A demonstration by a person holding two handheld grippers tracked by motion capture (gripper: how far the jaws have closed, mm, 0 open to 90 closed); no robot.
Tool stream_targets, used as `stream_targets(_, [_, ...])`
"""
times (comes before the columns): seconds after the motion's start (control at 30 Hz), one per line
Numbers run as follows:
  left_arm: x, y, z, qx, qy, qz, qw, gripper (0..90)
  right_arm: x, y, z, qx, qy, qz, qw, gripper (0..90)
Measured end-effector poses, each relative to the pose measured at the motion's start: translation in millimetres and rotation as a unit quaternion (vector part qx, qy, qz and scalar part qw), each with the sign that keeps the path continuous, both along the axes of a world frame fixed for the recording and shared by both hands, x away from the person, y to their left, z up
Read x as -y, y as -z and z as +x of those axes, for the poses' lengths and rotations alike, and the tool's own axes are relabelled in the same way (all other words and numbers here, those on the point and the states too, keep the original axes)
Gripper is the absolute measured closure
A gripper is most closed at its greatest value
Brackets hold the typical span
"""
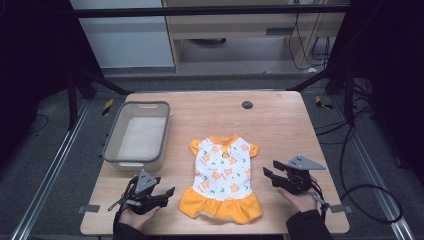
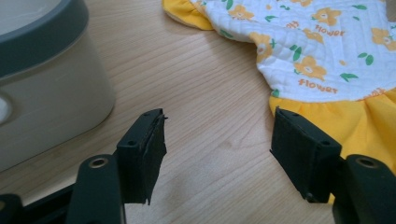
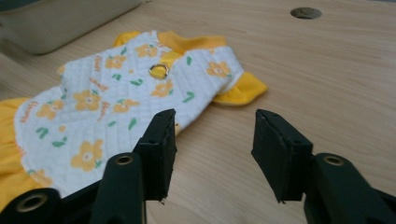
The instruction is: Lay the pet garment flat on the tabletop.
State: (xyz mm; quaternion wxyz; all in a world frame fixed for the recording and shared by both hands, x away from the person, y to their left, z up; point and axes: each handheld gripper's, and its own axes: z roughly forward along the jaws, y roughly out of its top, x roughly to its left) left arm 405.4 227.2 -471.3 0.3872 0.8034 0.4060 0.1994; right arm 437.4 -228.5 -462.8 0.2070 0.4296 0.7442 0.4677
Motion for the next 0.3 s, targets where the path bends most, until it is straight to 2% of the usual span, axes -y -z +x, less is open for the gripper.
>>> stream_targets(0.1, [-4.3, 1.6, -0.9, -0.004, 0.001, 0.001, 1.0000, 31.4, 11.4, 6.7, -7.5, -0.005, 0.015, -0.008, 0.9998, 40.7])
stream_targets(0.13, [-6.9, 3.0, -2.0, -0.008, 0.001, 0.002, 1.0000, 29.3, 17.7, 10.2, -11.0, -0.014, 0.023, -0.007, 0.9996, 37.4])
stream_targets(0.3, [-12.4, 5.0, -3.6, -0.011, 0.001, 0.006, 0.9999, 27.4, 28.8, 13.7, -17.3, -0.017, 0.040, -0.008, 0.9990, 31.8])
